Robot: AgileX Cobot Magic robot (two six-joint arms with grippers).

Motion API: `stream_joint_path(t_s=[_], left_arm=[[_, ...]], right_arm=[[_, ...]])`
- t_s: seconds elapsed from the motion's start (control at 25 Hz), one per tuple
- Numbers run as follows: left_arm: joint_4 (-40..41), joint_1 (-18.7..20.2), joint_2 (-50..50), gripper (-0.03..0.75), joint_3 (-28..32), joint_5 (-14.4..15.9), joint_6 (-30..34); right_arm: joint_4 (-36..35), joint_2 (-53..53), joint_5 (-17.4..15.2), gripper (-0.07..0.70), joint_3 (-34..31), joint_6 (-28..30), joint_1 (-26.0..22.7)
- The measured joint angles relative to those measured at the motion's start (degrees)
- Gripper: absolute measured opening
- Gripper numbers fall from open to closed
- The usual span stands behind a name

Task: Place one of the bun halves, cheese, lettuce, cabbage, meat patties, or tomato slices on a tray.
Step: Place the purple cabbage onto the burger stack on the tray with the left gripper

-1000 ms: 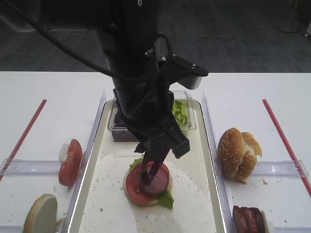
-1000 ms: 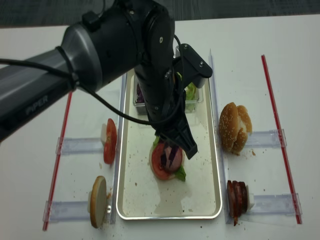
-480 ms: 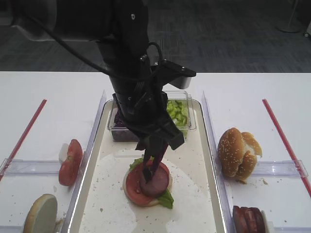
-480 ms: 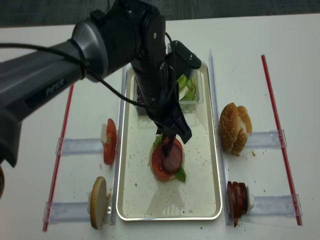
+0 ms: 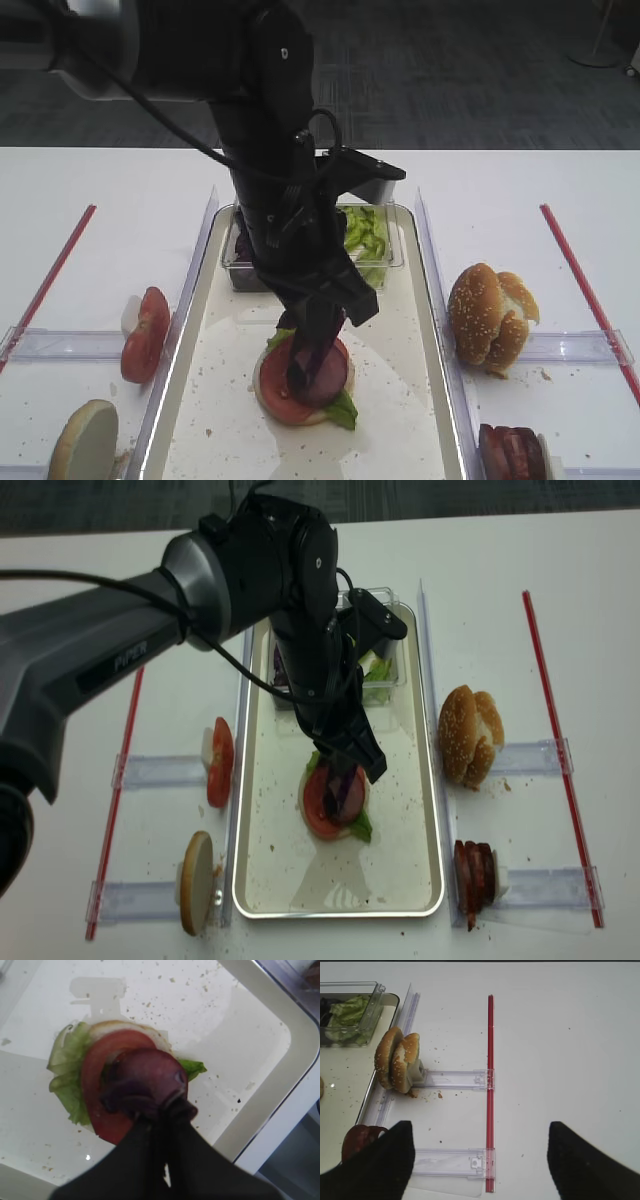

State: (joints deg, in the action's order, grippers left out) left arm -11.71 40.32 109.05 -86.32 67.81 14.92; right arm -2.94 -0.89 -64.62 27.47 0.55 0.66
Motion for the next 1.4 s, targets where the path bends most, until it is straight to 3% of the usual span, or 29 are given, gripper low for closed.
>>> stream_joint_path(t_s=[1.4], left_arm=[[0.0,0.0,4.6,0.020,0.0,-0.1,2.5]], right_arm=[[0.0,0.0,0.0,0.571,0.0,0.0,0.0]])
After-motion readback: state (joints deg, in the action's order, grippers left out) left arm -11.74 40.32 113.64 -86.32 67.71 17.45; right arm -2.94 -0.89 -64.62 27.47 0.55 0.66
